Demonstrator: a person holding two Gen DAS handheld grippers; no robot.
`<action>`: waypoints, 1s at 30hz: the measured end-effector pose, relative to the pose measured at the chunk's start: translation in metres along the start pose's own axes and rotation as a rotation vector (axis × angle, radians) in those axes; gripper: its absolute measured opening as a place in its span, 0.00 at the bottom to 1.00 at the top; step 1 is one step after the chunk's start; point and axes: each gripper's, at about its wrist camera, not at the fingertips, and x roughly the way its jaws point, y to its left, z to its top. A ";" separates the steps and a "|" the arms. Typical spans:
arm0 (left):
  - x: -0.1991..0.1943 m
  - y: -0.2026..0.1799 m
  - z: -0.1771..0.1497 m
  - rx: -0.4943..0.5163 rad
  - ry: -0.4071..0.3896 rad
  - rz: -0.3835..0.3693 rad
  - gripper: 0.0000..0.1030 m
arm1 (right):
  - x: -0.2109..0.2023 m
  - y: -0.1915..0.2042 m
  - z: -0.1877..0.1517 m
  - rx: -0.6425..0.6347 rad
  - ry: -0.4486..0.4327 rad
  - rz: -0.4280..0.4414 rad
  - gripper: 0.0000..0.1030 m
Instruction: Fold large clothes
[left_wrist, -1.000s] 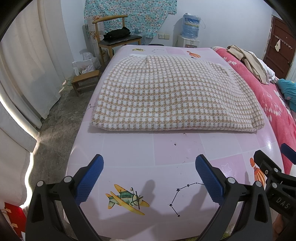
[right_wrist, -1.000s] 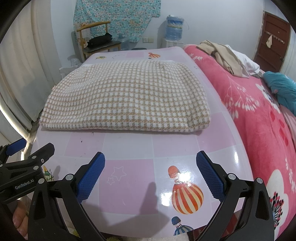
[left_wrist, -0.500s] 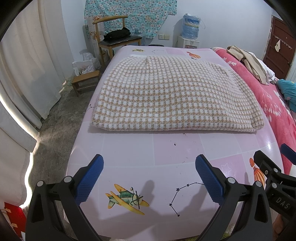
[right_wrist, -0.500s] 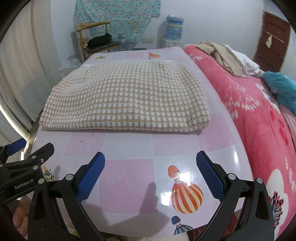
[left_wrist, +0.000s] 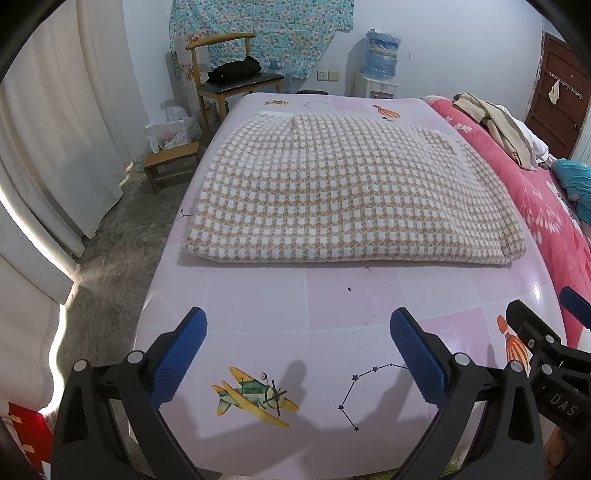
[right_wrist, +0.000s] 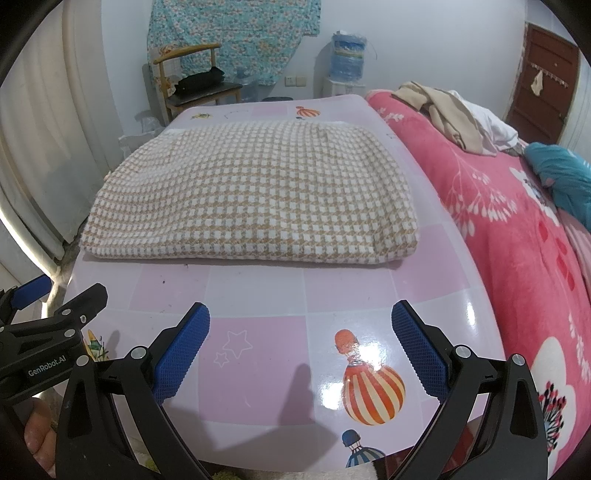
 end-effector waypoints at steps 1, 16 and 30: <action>0.000 -0.001 0.001 -0.001 0.000 -0.001 0.95 | 0.000 0.000 0.000 -0.001 0.000 0.001 0.92; -0.001 0.001 0.001 0.000 -0.003 0.000 0.95 | 0.000 0.001 0.001 0.002 0.000 0.000 0.92; -0.001 0.001 0.001 -0.001 -0.002 0.000 0.95 | 0.001 0.001 0.001 0.001 0.002 0.000 0.92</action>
